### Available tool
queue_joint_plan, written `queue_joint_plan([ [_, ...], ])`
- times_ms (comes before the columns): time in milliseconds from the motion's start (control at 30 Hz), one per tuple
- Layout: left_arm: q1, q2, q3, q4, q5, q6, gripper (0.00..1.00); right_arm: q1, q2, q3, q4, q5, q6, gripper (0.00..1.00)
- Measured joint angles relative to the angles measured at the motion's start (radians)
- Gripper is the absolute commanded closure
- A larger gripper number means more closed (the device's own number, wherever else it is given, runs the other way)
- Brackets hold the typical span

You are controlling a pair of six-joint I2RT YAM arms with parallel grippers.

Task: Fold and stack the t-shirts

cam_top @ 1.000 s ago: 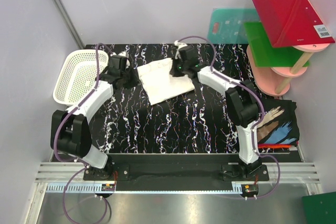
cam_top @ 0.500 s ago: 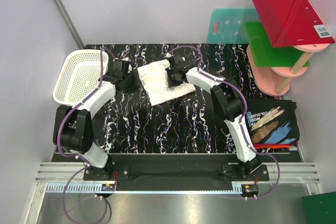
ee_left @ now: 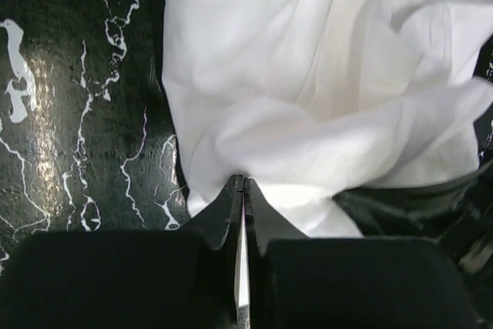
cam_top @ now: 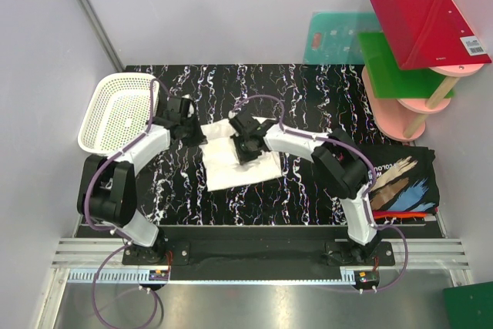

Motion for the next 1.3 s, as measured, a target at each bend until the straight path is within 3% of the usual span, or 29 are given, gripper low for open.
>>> queue_joint_plan([
  [33,0.000,-0.005,-0.006,-0.002,0.000,0.000,0.64,0.016,-0.012,-0.014,-0.005,0.011,0.006,0.83],
  [100,0.000,-0.027,-0.024,0.000,0.004,-0.002,0.40,0.039,-0.043,-0.043,-0.019,0.037,0.009,0.69],
  [133,0.000,-0.044,-0.033,0.003,0.007,-0.002,0.20,0.046,-0.064,-0.059,-0.028,0.052,0.011,0.49],
  [233,0.000,-0.110,-0.061,0.007,0.016,-0.002,0.01,0.051,-0.156,-0.109,-0.047,0.130,0.003,0.28],
  [300,0.000,-0.156,-0.072,0.006,0.019,-0.005,0.01,0.047,-0.242,-0.134,-0.044,0.200,-0.004,0.23],
  [533,0.000,-0.256,-0.104,0.004,0.019,-0.023,0.01,0.015,-0.476,-0.167,0.011,0.359,-0.013,0.26],
  [833,0.000,-0.159,-0.183,0.016,0.019,-0.059,0.02,-0.050,-0.309,-0.228,0.037,0.379,-0.006,0.28],
  [900,0.000,-0.140,-0.189,0.027,0.019,-0.067,0.06,-0.051,-0.276,-0.233,0.040,0.378,-0.003,0.29],
  [967,0.000,-0.121,-0.189,0.048,0.021,-0.076,0.14,-0.053,-0.255,-0.233,0.054,0.377,-0.002,0.36],
  [1000,0.000,-0.111,-0.189,0.061,0.023,-0.080,0.25,-0.055,-0.246,-0.233,0.066,0.377,-0.001,0.46],
  [1033,-0.002,-0.101,-0.188,0.074,0.023,-0.084,0.37,-0.057,-0.238,-0.233,0.078,0.376,0.001,0.83],
  [1067,-0.003,-0.090,-0.188,0.087,0.023,-0.090,0.53,-0.058,-0.233,-0.233,0.093,0.375,0.003,0.96],
  [1100,-0.004,-0.079,-0.188,0.100,0.025,-0.095,0.76,-0.060,-0.229,-0.234,0.107,0.374,0.003,1.00],
  [1167,-0.004,-0.053,-0.186,0.126,0.031,-0.103,0.97,-0.061,-0.228,-0.243,0.141,0.368,0.015,1.00],
  [1300,-0.010,0.001,-0.168,0.157,0.046,-0.108,1.00,-0.062,-0.228,-0.265,0.182,0.366,0.022,1.00],
])
